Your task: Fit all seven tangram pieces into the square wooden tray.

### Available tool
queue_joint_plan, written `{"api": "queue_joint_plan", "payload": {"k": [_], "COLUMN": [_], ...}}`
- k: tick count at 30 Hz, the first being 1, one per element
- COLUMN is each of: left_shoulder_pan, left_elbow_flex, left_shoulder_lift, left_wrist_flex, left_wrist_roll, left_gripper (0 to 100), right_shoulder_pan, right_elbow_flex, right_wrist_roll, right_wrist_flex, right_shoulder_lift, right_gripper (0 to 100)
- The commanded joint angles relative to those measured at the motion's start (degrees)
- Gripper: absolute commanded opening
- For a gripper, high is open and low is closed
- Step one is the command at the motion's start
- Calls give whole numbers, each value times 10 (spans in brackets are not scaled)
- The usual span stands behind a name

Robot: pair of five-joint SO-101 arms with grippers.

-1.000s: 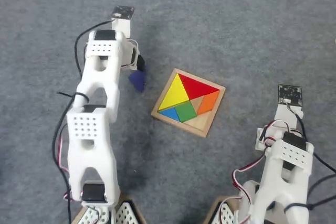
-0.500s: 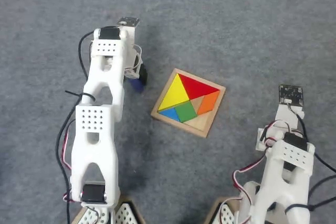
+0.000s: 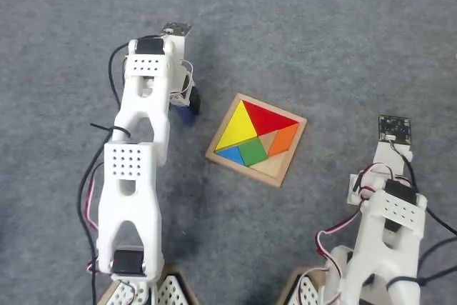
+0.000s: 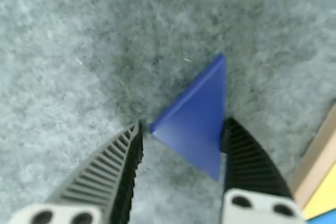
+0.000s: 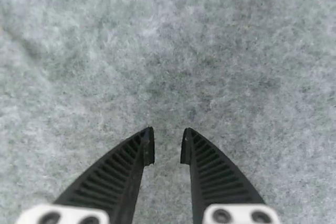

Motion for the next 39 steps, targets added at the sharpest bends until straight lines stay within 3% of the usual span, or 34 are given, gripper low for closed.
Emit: {"api": "queue_joint_plan", "payload": {"k": [1, 9, 15, 20, 23, 29, 34, 39], "left_shoulder_pan": [7, 8, 8, 19, 25, 1, -5, -4], "left_elbow_flex": [-22, -26, -109, -73, -56, -60, -60, -61], "left_shoulder_lift": [10, 10, -19, -76, -90, -59, -33, -9], "left_wrist_flex": [-5, 4, 44, 43, 38, -8, -25, -39], "left_wrist_roll": [-10, -13, -50, -78, -99, -144, -202, -215], "left_gripper": [173, 118, 101, 101, 109, 224, 228, 231], "right_shoulder_pan": [1, 1, 1, 1, 1, 1, 1, 1], "right_elbow_flex": [-15, -15, -15, -15, -15, -15, -15, -15], "right_wrist_roll": [2, 2, 2, 2, 2, 2, 2, 2], "right_wrist_flex": [-7, -7, -7, -8, -8, -7, -9, -9], "right_shoulder_lift": [-16, -17, -16, -15, -15, -14, -14, -14], "right_gripper": [91, 91, 91, 91, 91, 91, 91, 91]}}
